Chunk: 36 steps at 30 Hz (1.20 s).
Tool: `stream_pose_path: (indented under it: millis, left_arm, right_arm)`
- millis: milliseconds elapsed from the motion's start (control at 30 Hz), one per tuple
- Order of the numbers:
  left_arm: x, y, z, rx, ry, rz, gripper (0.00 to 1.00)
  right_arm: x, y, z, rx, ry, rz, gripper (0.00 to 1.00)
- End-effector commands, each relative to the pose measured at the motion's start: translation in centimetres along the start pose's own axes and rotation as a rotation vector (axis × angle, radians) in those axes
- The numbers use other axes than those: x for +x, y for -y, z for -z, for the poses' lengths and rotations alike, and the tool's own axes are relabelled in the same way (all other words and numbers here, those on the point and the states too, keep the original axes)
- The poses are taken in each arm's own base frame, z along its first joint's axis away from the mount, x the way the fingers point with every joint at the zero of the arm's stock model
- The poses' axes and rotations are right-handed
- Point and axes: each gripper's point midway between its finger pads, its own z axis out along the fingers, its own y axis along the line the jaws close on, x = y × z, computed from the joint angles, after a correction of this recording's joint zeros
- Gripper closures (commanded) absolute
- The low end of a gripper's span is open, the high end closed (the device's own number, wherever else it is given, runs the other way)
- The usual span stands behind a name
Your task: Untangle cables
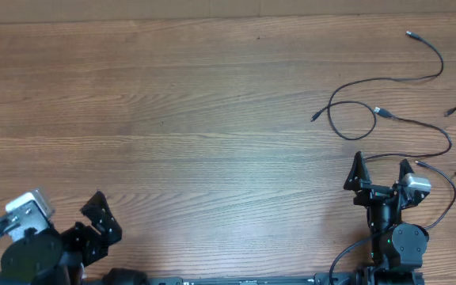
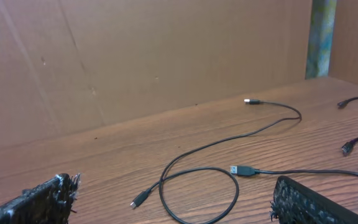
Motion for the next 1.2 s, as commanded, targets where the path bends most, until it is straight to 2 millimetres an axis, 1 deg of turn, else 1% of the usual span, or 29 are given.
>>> stream_pose_path:
  millis: [0,33,100,133,167,200,333,467,600,900,1033,1167]
  left_arm:
    - [1.2,-1.2,-0.2,-0.021,0.009,-0.013,0.0]
    - [2.2,-1.9,-0.7,-0.039,0.001,-0.009,0.01]
    - [3.2,-2.6,-1.1,-0.054,-0.001,-0.003,0.0]
    - [4.0,-3.3,-1.3,-0.071,0.003,0.009,0.0]
    - [4.5,-3.8,-1.4,-0.081,0.007,0.018,0.0]
    - [4.9,-4.3,-1.6,-0.088,0.032,0.053,0.0]
    - [5.6,-5.4,-1.3,-0.076,0.138,0.126,0.0]
    - [5.9,-5.8,-0.7,-0.05,0.199,0.151,0.0]
    - [6.2,-5.9,-1.0,-0.041,0.213,0.161,0.0]
    - [7.6,-6.0,-3.5,-0.022,0.221,0.174,0.0]
    - [8.3,-6.0,-5.2,-0.038,0.193,0.168,0.01]
    - [8.4,-6.0,-5.4,-0.038,0.19,0.166,0.0]
  right_arm:
    - [0.2,0.3,0.0,0.012,0.002,0.001,0.0]
    - [0.2,0.3,0.0,0.012,0.002,0.001,0.0]
    - [0.2,0.3,0.0,0.012,0.002,0.001,0.0]
    - [0.2,0.3,0.0,0.012,0.002,0.001,0.0]
    - [0.2,0.3,0.0,0.012,0.002,0.001,0.0]
    - [0.3,0.3,0.0,0.012,0.002,0.001,0.0]
    - [0.2,0.3,0.0,0.012,0.002,0.001,0.0]
    - [0.2,0.3,0.0,0.012,0.002,0.001,0.0]
    - [0.2,0.3,0.0,0.012,0.002,0.001,0.0]
    - [0.2,0.3,0.0,0.012,0.002,0.001,0.0]
    - [0.2,0.3,0.0,0.012,0.002,0.001,0.0]
    - [0.3,0.3,0.0,0.012,0.002,0.001,0.0]
